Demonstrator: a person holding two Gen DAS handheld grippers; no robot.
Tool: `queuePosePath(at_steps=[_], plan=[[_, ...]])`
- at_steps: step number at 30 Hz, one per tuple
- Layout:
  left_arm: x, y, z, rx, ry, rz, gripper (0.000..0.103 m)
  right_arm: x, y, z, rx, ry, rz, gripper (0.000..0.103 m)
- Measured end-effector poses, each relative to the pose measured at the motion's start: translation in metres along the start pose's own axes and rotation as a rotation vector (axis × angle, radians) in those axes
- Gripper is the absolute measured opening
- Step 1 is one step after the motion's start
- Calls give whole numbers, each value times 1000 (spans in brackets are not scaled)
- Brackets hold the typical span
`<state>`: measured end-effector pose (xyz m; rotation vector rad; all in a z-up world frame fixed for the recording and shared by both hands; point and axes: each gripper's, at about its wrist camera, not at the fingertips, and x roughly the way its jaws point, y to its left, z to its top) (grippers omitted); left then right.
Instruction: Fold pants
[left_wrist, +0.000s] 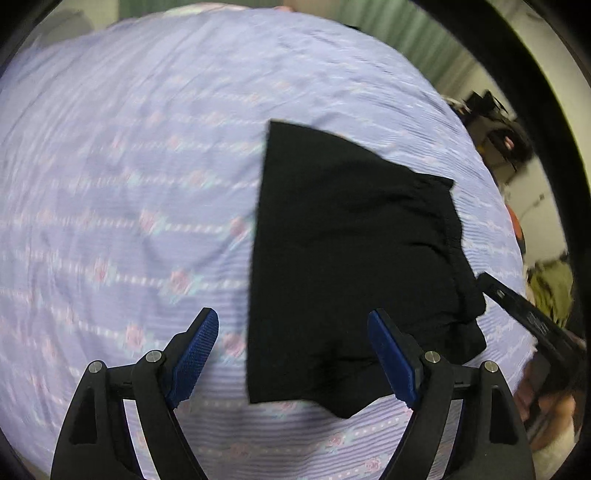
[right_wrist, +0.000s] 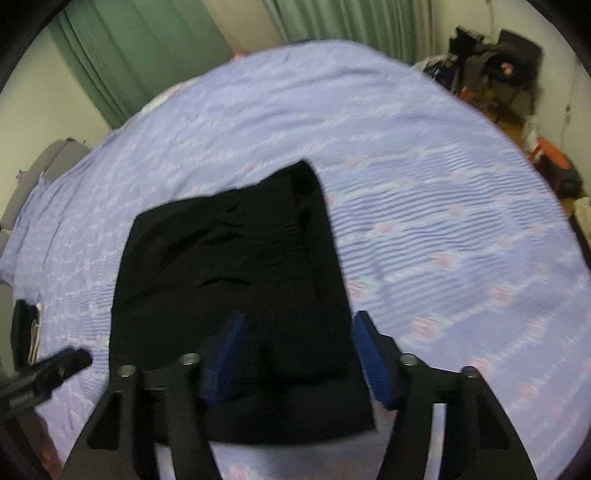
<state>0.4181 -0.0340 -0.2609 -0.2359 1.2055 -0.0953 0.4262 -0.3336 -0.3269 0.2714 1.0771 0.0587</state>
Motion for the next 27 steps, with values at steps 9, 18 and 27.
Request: queuePosePath(at_steps=[9,18,27], plan=[[-1,-1,-1,-6,-10,-11,83,49,-15,18,81,107,29,32],[3,-24,3,36,-11,-36,83,15,-31,17,111,62,131,6],[8,-46,23,92,-44,11,83,39,-32,16,96,165,158,36]])
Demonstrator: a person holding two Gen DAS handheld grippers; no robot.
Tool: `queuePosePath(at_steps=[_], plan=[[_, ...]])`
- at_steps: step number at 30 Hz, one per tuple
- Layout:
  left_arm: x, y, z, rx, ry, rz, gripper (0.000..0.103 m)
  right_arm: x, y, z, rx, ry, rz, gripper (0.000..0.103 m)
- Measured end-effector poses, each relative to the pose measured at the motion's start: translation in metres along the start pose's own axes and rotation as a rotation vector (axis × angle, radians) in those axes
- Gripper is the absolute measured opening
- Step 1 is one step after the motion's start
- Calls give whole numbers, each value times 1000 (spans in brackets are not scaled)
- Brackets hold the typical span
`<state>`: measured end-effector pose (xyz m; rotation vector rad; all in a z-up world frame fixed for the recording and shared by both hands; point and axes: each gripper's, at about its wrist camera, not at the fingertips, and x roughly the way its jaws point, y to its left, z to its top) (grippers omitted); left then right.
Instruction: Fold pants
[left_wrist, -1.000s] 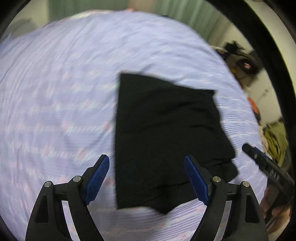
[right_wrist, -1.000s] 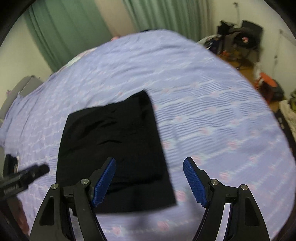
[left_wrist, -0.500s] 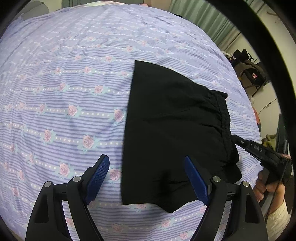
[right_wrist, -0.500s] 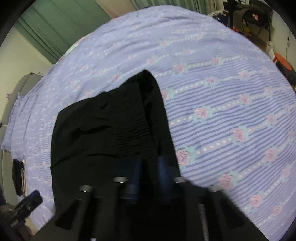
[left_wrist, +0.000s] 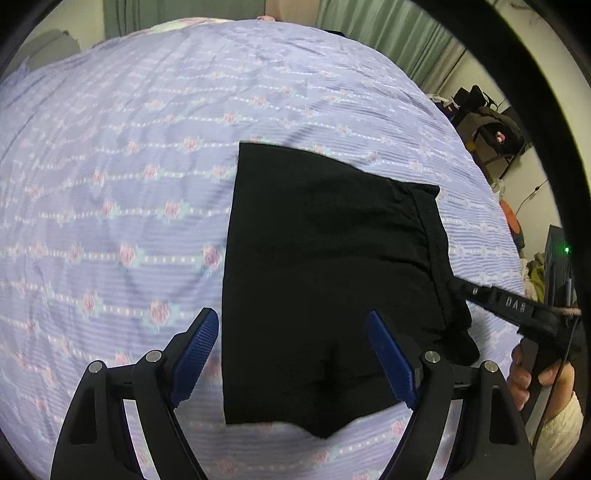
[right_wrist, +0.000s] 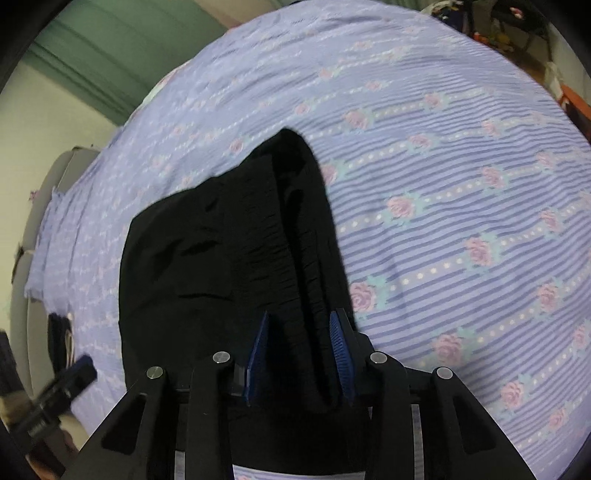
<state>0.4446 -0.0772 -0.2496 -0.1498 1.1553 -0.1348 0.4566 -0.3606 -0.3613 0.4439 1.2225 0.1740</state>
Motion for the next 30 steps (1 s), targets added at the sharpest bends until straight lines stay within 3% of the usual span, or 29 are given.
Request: queuePosePath(at_steps=[5,7,10,11,17,21,23,25,27,28,30], plan=[[0,-4,14,-3,1,0,83,4,7,4,-22,41,53,36],[-5,-5,14,-7,-9,-7,83,-6,15,3,-67,14,67,36],[-7,-7,12,1,-11,-7,83,-11,23,4,-105,4,72,28],[-8,-8,12,8,-8,-2,83,-10,24,5,-114,2,55,11],[-14,-14,12,31,-12,-2,83,-35,28,1,-174,-64,-68,7],[-17,-16,12,52,-14,15,83,-21,12,3,-170,-4,-142,7],[-20,-14,9,64,-15,25,83,-14,4,2,-149,20,-171,11],[-23,-11,7,80,-19,53,83,-12,4,0,-146,21,-247,22],[-26,-6,5,93,-26,78,83,-19,9,-5,-152,-13,-362,59],[-28,-3,3,97,-29,85,83,-29,13,-10,-152,-49,-420,62],[-33,7,-3,109,-34,91,83,-54,26,-26,-129,-133,-453,65]])
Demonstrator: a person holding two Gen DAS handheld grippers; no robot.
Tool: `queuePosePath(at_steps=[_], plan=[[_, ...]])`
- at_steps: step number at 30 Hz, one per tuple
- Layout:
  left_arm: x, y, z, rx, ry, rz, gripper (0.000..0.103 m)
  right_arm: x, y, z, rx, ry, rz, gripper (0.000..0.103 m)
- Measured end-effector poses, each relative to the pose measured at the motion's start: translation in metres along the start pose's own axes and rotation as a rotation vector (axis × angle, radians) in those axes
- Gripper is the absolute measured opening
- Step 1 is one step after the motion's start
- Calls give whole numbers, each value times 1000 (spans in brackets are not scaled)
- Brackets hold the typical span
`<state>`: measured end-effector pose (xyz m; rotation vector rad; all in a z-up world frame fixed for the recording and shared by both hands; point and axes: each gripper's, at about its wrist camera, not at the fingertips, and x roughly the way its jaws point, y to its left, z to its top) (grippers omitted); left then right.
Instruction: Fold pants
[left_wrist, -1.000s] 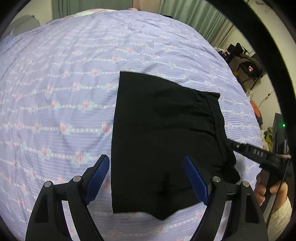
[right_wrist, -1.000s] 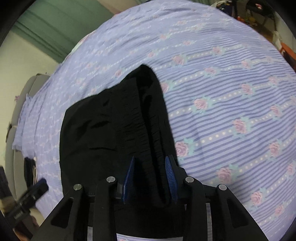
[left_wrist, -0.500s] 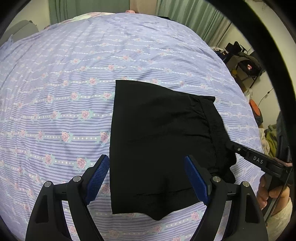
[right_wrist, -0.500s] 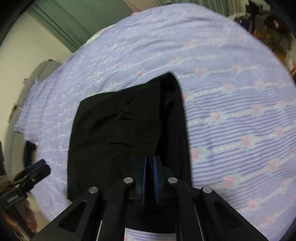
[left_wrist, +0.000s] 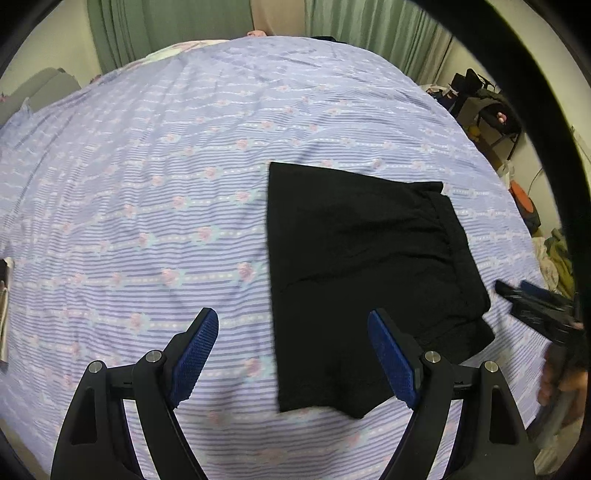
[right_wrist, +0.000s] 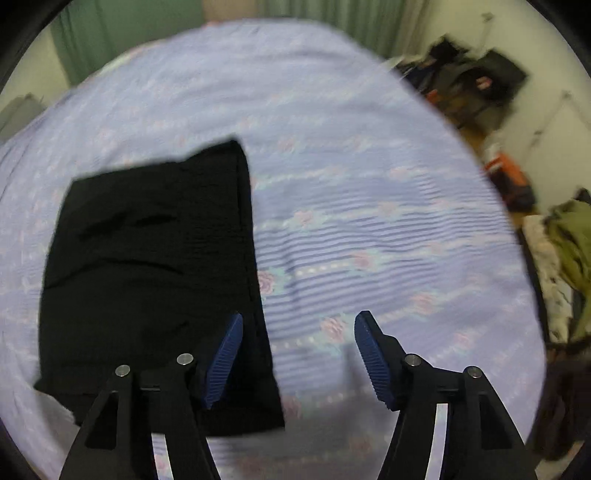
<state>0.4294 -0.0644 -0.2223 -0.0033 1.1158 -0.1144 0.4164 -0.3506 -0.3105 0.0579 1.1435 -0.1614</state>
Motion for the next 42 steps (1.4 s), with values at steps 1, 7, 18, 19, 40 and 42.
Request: queuePosePath(at_steps=[1,7,18,19,40,42], plan=[[-3,6,-3,6,-4,-3,83,-13,2,-5,13,-17,9,67],[-23,53,-23,24,-41,-50,83,-87,44,-47,90,-114,112,71],[-3,145,1,188,-68,-133,83,-91,163,-127,436,-64,177,71],[3,152,5,208,-69,-144,83,-85,173,-132,487,-64,181,71],[94,155,79,272,-10,-440,83,8,223,-143,907,-177,413,79],[107,144,92,263,3,-486,83,13,223,-144,947,-186,420,79]])
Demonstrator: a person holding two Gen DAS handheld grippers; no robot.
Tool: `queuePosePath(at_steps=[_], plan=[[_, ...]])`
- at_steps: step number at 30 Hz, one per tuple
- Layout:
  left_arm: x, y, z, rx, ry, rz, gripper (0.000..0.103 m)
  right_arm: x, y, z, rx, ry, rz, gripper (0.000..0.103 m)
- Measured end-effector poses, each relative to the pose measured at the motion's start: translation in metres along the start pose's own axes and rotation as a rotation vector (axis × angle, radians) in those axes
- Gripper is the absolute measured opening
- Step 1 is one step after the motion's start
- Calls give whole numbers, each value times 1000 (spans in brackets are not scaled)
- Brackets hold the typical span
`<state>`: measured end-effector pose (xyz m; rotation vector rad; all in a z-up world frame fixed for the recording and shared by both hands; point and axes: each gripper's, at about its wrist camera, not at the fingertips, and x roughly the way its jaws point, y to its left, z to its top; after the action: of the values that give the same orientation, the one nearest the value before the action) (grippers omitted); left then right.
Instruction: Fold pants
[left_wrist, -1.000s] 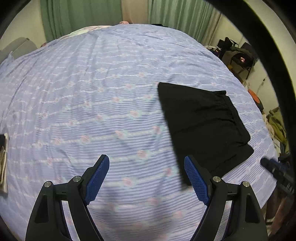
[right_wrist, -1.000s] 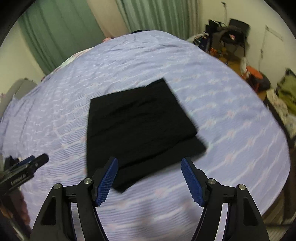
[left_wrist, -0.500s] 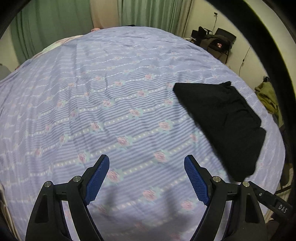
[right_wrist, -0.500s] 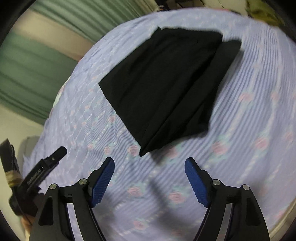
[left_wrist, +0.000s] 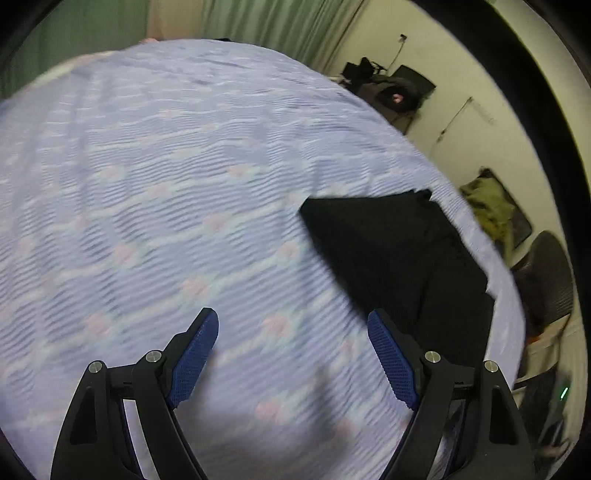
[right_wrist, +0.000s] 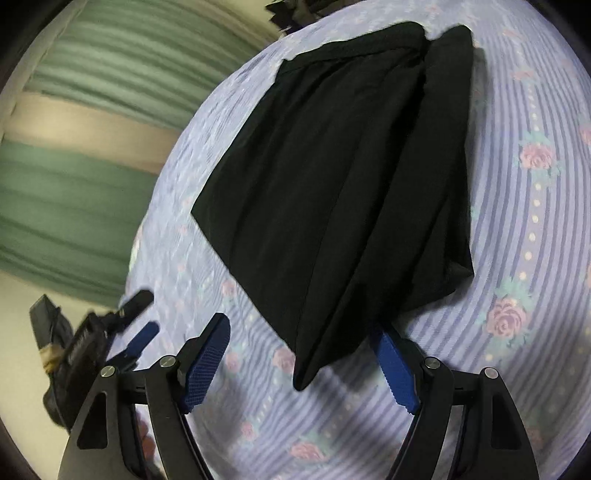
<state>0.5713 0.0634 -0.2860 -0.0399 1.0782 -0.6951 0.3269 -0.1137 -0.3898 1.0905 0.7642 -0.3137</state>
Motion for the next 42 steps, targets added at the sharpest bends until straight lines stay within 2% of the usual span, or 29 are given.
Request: queuePosePath(at_steps=[7,10,12,14,16,17,18,19,21,24,26,29,30,31,32,33,34,35,36,39,41,42], plan=[[73,-4,42,-91,61,-141,82,7,-2,4,-4,0,9,70],[99,-17,46,-76,92,-145,82,9,0,6,-8,-10,5,70],[106,-22,50,-87,79,-147,81,9,-4,8,39,-20,24,70],[110,-26,54,-117,72,-156,65,12,-5,11,77,-19,34,67],[113,-27,56,-149,75,-135,45,12,-5,15,69,-13,32,55],[114,-28,55,-151,80,-141,39,13,-6,17,69,-8,26,41],[113,-27,55,-151,86,-150,27,15,-8,18,78,-3,25,27],[112,-29,55,-156,89,-156,23,17,-11,20,93,18,29,21],[104,-36,56,-139,69,-121,20,16,-15,24,85,43,26,11],[86,-43,55,-118,-1,-67,19,0,-10,24,28,33,-23,5],[81,-44,49,-110,-19,-50,19,-11,-8,22,-6,12,-59,5],[92,-41,42,-93,9,-14,19,-13,-9,19,-24,13,-54,5],[94,-40,42,-90,16,-13,21,-10,-9,20,-25,13,-48,7],[95,-39,43,-80,22,-2,29,-9,-8,22,-20,18,-39,8],[96,-38,44,-75,27,11,33,-8,-9,24,1,24,-24,17],[97,-38,45,-70,30,14,42,-5,-10,25,30,36,-6,33],[99,-37,47,-56,41,-3,53,-1,-11,28,51,45,16,40],[102,-37,47,-46,53,-14,56,1,-11,28,67,42,40,50],[105,-36,48,-48,67,-29,58,5,-10,28,81,24,56,50],[112,-28,49,-107,73,-64,56,17,-13,27,100,2,81,50],[113,-28,49,-153,72,-90,42,22,-15,30,123,2,98,48],[112,-28,50,-166,84,-117,26,23,-15,34,134,3,102,34]])
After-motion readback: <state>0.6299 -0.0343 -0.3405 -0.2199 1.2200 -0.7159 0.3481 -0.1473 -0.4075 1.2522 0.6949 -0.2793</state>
